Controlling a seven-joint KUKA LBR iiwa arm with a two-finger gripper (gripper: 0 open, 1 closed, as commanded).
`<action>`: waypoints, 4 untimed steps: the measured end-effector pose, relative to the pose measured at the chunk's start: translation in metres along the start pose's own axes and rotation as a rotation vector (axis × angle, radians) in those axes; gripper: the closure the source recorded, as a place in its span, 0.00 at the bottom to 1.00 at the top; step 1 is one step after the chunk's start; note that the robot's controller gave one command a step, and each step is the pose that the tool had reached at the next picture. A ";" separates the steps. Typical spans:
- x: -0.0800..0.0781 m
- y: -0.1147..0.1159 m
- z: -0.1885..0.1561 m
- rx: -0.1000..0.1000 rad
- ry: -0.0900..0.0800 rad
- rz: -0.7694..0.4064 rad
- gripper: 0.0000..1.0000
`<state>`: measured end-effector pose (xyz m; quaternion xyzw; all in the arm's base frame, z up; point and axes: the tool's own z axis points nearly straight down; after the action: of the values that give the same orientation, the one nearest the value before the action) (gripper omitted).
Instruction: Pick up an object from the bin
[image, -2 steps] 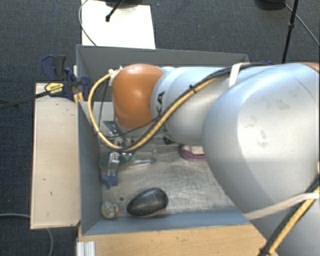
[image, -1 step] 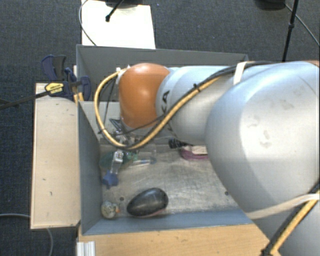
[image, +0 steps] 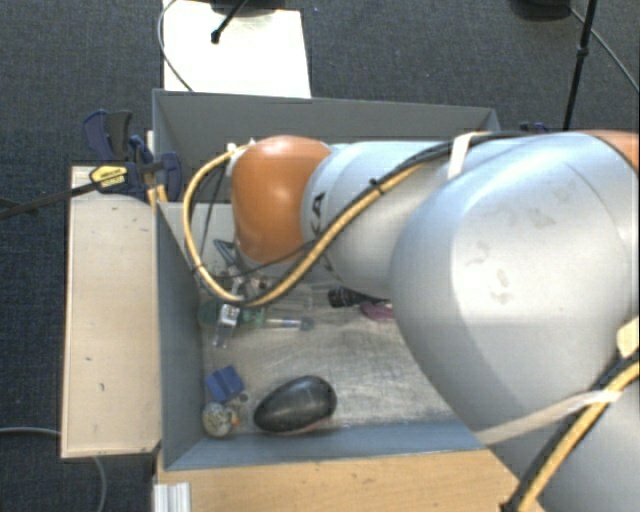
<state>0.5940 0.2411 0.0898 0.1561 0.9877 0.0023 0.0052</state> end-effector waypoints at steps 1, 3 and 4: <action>0.004 -0.004 0.018 0.007 0.009 0.309 0.00; 0.002 -0.004 -0.013 0.004 0.006 0.308 1.00; 0.000 -0.003 -0.036 0.004 0.005 0.307 1.00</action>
Offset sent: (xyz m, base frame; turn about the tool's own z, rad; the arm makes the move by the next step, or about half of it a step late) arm -0.0058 -0.0028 -0.0198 0.3094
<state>0.5925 0.2378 0.1256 0.3052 0.9523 0.0017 0.0019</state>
